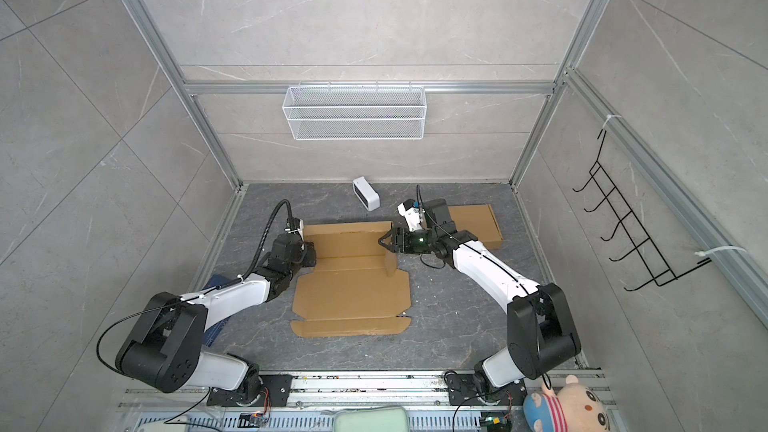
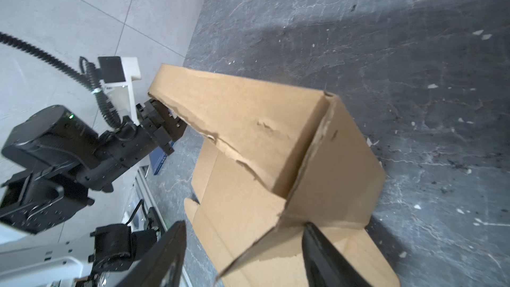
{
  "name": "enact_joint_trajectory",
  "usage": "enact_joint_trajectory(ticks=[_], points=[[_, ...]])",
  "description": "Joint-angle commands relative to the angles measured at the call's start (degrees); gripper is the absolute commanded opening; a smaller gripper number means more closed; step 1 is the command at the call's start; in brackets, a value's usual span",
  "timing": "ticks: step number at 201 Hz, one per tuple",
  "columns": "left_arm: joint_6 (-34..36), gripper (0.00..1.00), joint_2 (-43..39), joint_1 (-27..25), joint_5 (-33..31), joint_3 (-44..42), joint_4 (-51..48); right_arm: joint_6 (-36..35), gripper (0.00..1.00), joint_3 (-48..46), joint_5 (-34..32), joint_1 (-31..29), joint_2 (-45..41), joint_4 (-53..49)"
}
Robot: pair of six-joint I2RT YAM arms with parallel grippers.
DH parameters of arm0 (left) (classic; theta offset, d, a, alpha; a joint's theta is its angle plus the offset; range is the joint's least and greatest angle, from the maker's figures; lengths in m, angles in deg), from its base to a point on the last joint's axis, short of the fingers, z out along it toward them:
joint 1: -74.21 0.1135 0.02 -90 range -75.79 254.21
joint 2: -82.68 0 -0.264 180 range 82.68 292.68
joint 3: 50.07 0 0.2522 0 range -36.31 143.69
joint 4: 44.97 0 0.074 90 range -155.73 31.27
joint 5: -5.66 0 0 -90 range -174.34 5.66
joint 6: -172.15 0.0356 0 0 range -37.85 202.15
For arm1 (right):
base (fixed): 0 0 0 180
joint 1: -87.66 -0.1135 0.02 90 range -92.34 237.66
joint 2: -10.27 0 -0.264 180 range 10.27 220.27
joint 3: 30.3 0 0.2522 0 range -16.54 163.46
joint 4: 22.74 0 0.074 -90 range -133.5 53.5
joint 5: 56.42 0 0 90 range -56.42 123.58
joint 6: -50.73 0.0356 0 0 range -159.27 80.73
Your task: Fold the paper box
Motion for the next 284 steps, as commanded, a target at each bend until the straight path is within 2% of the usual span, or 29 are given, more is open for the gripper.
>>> enact_joint_trajectory(ticks=[1, 49, 81, 100, 124, 151, 180, 211, 255, 284], points=[[1.2, 0.0, 0.1, -0.4, 0.5, 2.6, -0.1, -4.4, 0.68, 1.8, 5.2, 2.6, -2.4, -3.5], [2.2, 0.0, 0.4, -0.4, 0.8, 2.7, -0.4, -4.2, 0.68, 3.2, 7.7, 8.9, -3.7, -3.7], [2.3, 0.0, 0.7, -0.4, 0.9, 2.7, -0.4, -1.7, 0.67, 4.1, 6.9, 13.8, -4.4, -1.8], [2.3, 0.0, 0.8, -0.4, 1.1, 2.9, -0.3, -2.0, 0.66, 4.9, -0.5, 17.3, -3.5, -4.0], [2.4, 0.0, 1.1, -0.4, 1.4, 3.0, -0.1, -9.5, 0.64, 7.7, -14.2, 18.7, 0.2, -11.0], [2.6, 0.0, 1.1, -0.4, 1.5, 3.1, -0.3, -18.0, 0.63, 5.6, -19.1, 18.6, 2.0, -6.7], [2.6, 0.0, 1.6, -0.3, 1.7, 3.2, 0.0, -22.6, 0.61, 8.3, -15.0, 17.6, 7.6, -7.9], [2.1, 0.0, 1.7, -0.4, 1.7, 3.5, -0.1, -30.4, 0.6, 10.2, -15.3, 12.6, 10.4, -12.6], [1.6, 0.0, 0.7, -0.4, 1.2, 4.0, -1.2, -35.9, 0.59, 8.2, -10.8, 10.6, 6.4, -19.5], [1.7, 0.0, 1.0, -0.4, 1.3, 4.8, -1.5, -38.3, 0.59, 8.6, -9.1, 6.5, 5.0, -22.5]])
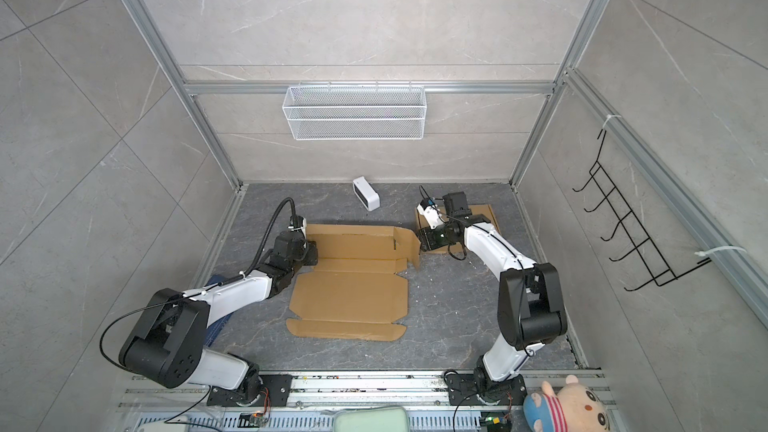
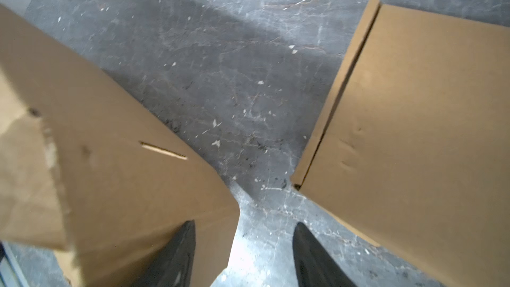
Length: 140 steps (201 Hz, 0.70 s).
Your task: Fold the paper box
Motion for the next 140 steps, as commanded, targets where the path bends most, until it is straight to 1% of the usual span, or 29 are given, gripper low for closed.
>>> enact_joint_trajectory(ticks=[1, 38, 58, 93, 117, 140], points=[[-0.1, 0.0, -0.3, -0.1, 0.9, 2.8, -0.1, -4.6, 0.59, 0.7, 3.3, -3.6, -2.9, -5.4], [-0.4, 0.0, -0.4, -0.1, 1.0, 2.7, -0.2, -5.5, 0.59, 2.7, 1.2, -8.0, -2.6, -8.6], [-0.5, 0.0, -0.2, -0.1, 1.0, 2.7, -0.1, -3.5, 0.6, 2.3, 0.2, -10.0, -2.8, -6.5], [-1.1, 0.0, 0.6, -0.1, 1.6, 2.8, 0.4, 2.8, 0.63, -2.6, -7.8, -12.4, -2.9, 8.9], [-0.9, 0.0, 0.9, -0.1, 2.2, 3.0, 0.2, 4.7, 0.64, -5.9, -11.6, -13.6, -2.5, 20.0], [-1.0, 0.0, 1.2, -0.2, 2.6, 3.3, -0.1, 4.0, 0.63, -8.0, -16.5, -15.3, -1.1, 26.8]])
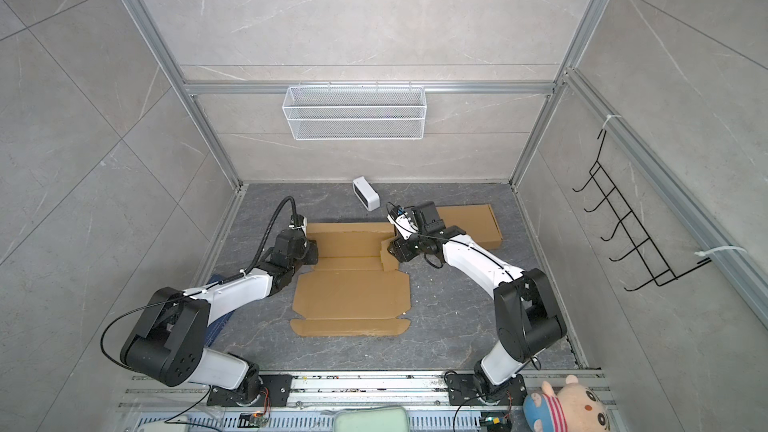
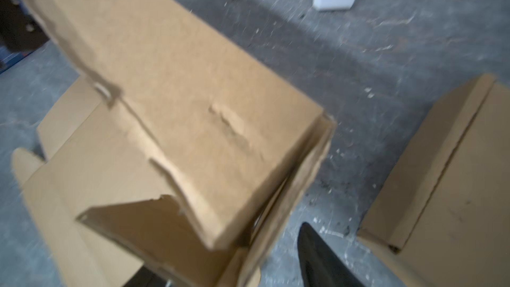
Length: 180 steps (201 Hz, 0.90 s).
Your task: Fold the paper box
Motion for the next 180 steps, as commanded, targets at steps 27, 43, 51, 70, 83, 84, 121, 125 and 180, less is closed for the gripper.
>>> enact_joint_trajectory(ticks=[27, 43, 51, 70, 83, 84, 121, 125, 180], points=[[-1.7, 0.0, 0.8, -0.2, 2.5, 2.1, 1.2, 0.4, 0.6, -5.4, -14.2, -3.9, 1.9, 19.2], [-1.8, 0.0, 0.7, -0.1, 2.7, 2.2, 1.2, 1.7, 0.57, -6.6, -18.9, -4.7, 2.5, 22.0], [-2.0, 0.0, 0.6, -0.2, 2.5, 2.3, 1.2, 2.4, 0.55, -7.2, -21.0, -5.0, 2.9, 23.2], [-2.2, 0.0, 0.2, -0.2, 2.5, 2.4, 1.0, 4.1, 0.47, -7.4, -27.3, -6.2, 4.2, 23.8], [-2.9, 0.0, -0.1, -0.2, 2.3, 2.4, 0.9, 5.2, 0.43, -7.3, -31.7, -7.3, 4.9, 23.9], [-2.9, 0.0, -0.1, -0.2, 2.4, 2.4, 0.9, 5.3, 0.43, -7.3, -32.1, -7.4, 5.0, 23.9], [-4.9, 0.0, -0.8, -0.3, 2.3, 2.2, 0.9, 8.7, 0.28, -4.5, -44.4, -10.8, 7.5, 20.5], [-5.1, 0.0, -0.8, -0.3, 2.4, 2.3, 0.8, 9.2, 0.26, -3.9, -45.7, -11.1, 7.8, 19.6], [-6.8, 0.0, -1.7, -1.8, 2.4, 2.8, 0.8, 17.7, 0.0, -0.4, -59.5, -13.8, 10.7, 12.4]])
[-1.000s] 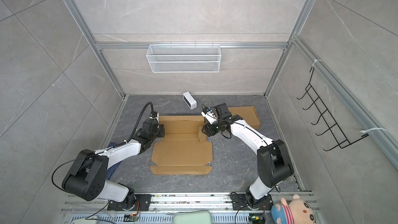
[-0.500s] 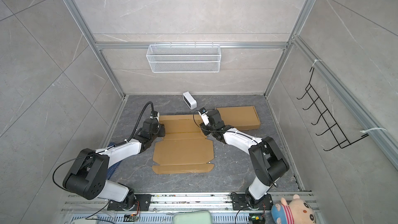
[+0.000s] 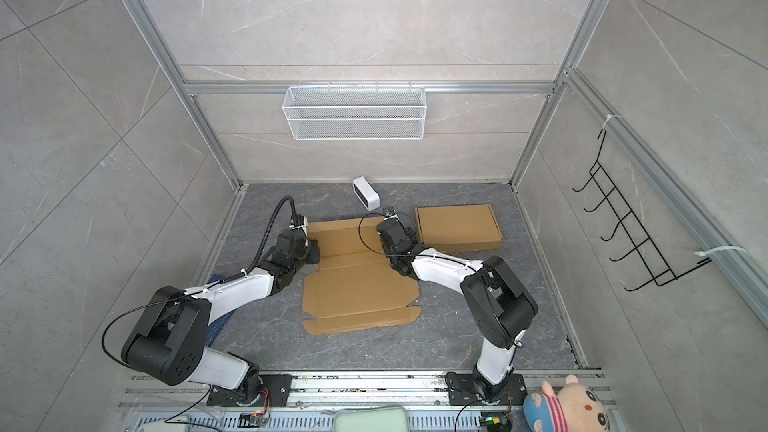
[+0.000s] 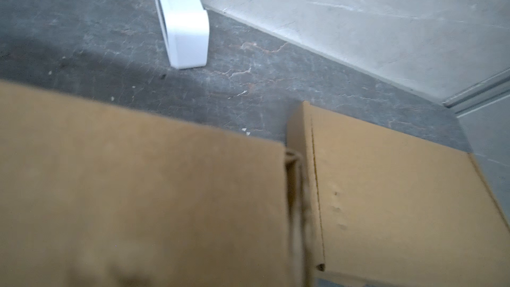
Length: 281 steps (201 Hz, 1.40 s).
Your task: Fold the paper box
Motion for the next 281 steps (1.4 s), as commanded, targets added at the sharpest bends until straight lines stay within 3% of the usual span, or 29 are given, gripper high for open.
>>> enact_joint_trajectory(ticks=[1, 42, 78, 136, 168, 204, 281], points=[[-2.6, 0.0, -1.9, -0.8, 1.5, 2.6, 0.9, 3.8, 0.0, 1.0, -9.9, -0.5, 1.8, -6.1], [-2.2, 0.0, -1.7, -1.0, 1.6, 3.0, 0.6, 5.3, 0.0, 1.5, -6.5, -0.9, 2.9, -6.7], [0.0, 0.0, -1.1, -1.0, 0.8, 3.5, -0.3, 4.4, 0.24, -1.0, 2.8, -0.4, -0.7, -4.9], [2.0, 0.0, -0.1, -1.0, -0.4, 5.5, -4.2, 4.4, 0.52, -3.1, 13.7, 2.0, -7.4, -7.4], [4.3, 0.0, 0.1, -0.4, -0.8, 10.9, -14.4, 3.7, 0.66, -2.1, 21.8, 4.4, -10.8, -11.8], [7.2, 0.0, 1.7, 1.6, 3.0, 19.1, -28.5, 3.0, 0.8, -1.5, 29.3, 4.8, -14.8, -16.6], [14.7, 0.0, 7.5, 6.3, 14.0, 33.9, -52.5, 5.7, 0.88, -1.2, 37.7, 10.0, -27.1, -20.3]])
